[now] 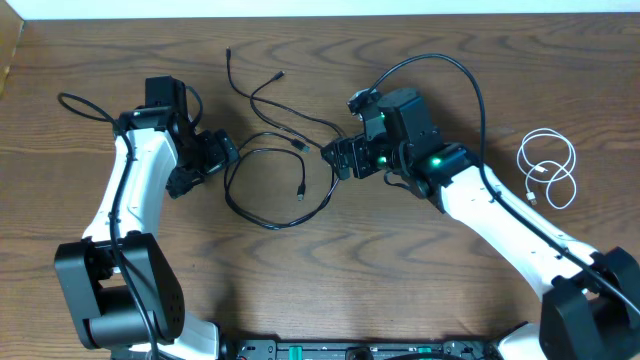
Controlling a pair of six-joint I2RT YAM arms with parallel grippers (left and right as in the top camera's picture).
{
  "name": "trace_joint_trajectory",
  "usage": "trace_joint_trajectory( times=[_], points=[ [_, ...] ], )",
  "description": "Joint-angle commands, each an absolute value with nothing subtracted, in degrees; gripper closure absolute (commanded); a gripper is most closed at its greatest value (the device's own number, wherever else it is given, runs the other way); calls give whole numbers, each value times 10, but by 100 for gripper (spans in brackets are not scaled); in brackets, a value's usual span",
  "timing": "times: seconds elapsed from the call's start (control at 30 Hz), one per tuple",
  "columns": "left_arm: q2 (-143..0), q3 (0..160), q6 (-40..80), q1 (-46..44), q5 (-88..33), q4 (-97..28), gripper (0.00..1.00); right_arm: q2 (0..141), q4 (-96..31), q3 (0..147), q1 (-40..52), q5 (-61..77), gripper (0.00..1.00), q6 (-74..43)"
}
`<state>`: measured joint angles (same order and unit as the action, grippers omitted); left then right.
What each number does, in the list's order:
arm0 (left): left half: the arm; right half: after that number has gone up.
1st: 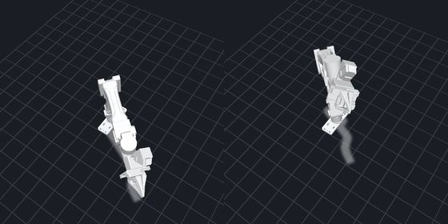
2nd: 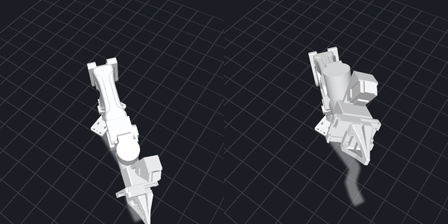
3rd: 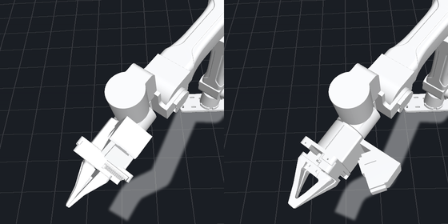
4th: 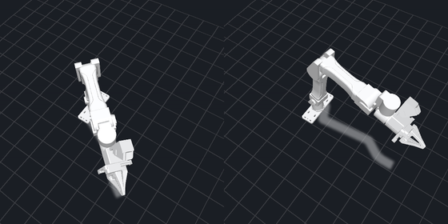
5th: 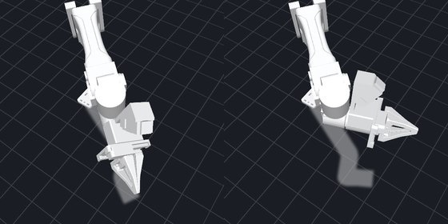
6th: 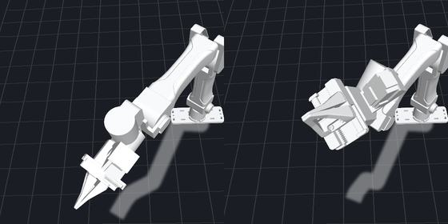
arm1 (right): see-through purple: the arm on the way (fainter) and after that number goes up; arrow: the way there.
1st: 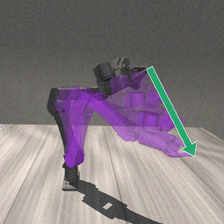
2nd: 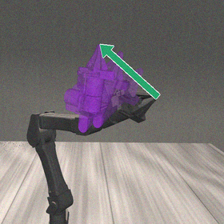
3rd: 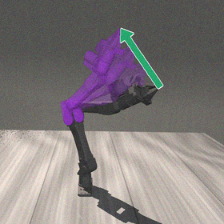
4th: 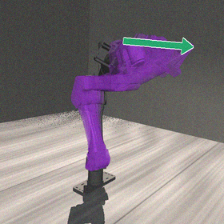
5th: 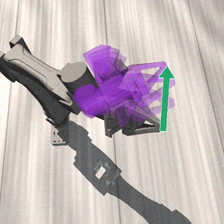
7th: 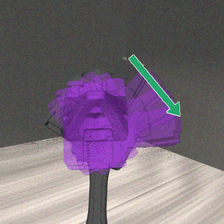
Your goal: Untangle cables
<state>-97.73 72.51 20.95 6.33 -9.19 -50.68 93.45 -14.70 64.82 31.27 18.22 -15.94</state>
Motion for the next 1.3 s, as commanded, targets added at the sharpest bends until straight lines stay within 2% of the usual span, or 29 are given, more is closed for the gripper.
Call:
trace_joint_trajectory(
  times=[0.0, 0.1, 0.17, 0.3, 0.4, 0.43, 0.5, 0.57, 0.6, 0.8, 1.0, 1.27],
  points=[
    [-981, 723, 204, 64, -98, -507, 2, 959, -141, 647, 317, 179, 11, -169],
    [-981, 723, 204, 64, -98, -507, 0, 982, -134, 647, 321, 180, 8, -190],
    [-981, 723, 204, 64, -98, -507, 11, 995, -128, 647, 325, 180, 9, -193],
    [-981, 723, 204, 64, -98, -508, 39, 1015, -108, 647, 334, 179, 20, -193],
    [-981, 723, 204, 64, -98, -508, 59, 1024, -87, 647, 342, 179, 38, -193],
    [-981, 723, 204, 64, -98, -508, 63, 1026, -81, 647, 344, 179, 44, -193],
    [-981, 723, 205, 64, -99, -507, 66, 1032, -68, 647, 348, 179, 49, -193],
    [-981, 723, 205, 64, -101, -508, 88, 1040, -57, 647, 353, 179, 52, -193],
    [-981, 723, 208, 64, -101, -508, 92, 1043, -55, 647, 354, 179, 52, -193],
    [-981, 715, 213, 60, -129, -525, 91, 1068, -50, 647, 356, 146, 44, -211],
    [-981, 686, 214, 41, -162, -527, 62, 1083, -40, 647, 356, 145, 41, -212],
    [-981, 658, 266, -1, -180, -540, 62, 1087, -34, 647, 356, 145, 37, -212]
  ],
)
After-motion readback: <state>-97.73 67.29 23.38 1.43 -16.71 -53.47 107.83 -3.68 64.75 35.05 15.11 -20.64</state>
